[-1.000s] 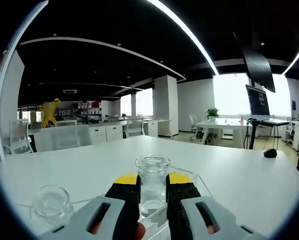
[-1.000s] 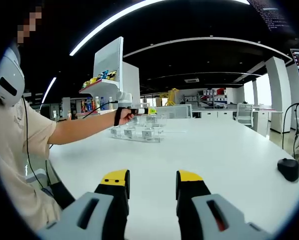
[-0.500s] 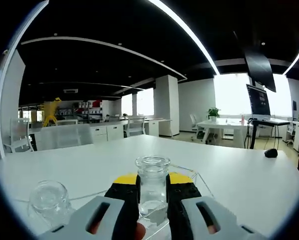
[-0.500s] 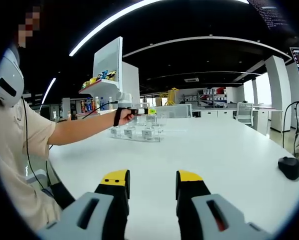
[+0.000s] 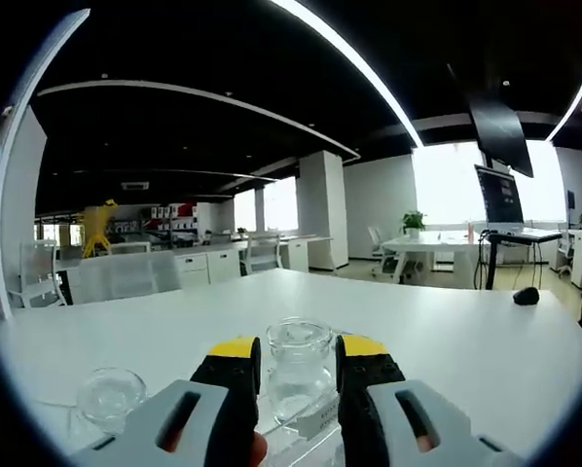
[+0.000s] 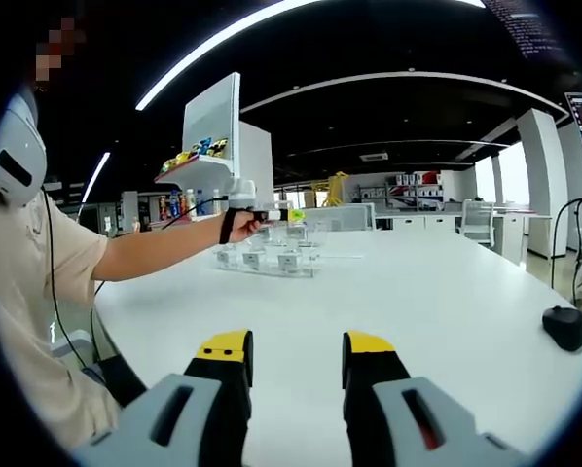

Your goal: Identify the label on the chemical reagent bottle, grasp the chemical reagent bottle, and place it in the designated position on the reagent rack

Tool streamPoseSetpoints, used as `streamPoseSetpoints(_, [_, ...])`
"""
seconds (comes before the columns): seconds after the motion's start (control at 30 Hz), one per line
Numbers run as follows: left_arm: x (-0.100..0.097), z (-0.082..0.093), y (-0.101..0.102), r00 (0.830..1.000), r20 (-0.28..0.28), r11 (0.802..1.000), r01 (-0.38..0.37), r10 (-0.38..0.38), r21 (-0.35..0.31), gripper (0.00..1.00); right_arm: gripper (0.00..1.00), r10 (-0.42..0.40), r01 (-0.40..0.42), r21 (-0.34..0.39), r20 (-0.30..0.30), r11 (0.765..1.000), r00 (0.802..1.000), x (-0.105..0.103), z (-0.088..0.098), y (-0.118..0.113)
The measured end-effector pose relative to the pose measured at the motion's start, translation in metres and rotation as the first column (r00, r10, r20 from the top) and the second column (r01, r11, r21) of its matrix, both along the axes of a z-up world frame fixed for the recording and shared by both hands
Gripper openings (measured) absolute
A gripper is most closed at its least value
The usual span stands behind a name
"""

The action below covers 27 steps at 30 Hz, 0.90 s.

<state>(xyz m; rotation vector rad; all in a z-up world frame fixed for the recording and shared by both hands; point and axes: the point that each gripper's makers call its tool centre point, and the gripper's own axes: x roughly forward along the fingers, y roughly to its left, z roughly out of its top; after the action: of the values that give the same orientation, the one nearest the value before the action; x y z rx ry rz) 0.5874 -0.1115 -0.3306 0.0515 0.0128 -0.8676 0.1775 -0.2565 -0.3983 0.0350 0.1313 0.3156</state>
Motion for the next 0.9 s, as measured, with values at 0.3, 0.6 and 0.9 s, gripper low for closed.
streamPoseSetpoints(0.3, [-0.010,0.006,0.008,1.000,0.017,1.000,-0.001,0.001,-0.005,0.35,0.36,0.007,-0.007,-0.002,0.010,1.000,1.000,-0.002,0.004,0.004])
streamPoseSetpoints(0.6, [-0.032,0.017,0.015,0.997,0.074,0.999,0.019,-0.022,0.034,0.39,0.36,0.024,-0.024,-0.011,0.024,1.000,0.999,0.000,0.010,0.013])
streamPoseSetpoints(0.9, [-0.051,0.026,0.039,0.995,0.100,0.999,0.010,-0.014,0.034,0.40,0.36,0.048,-0.048,-0.005,0.036,0.999,0.998,0.003,0.012,0.025])
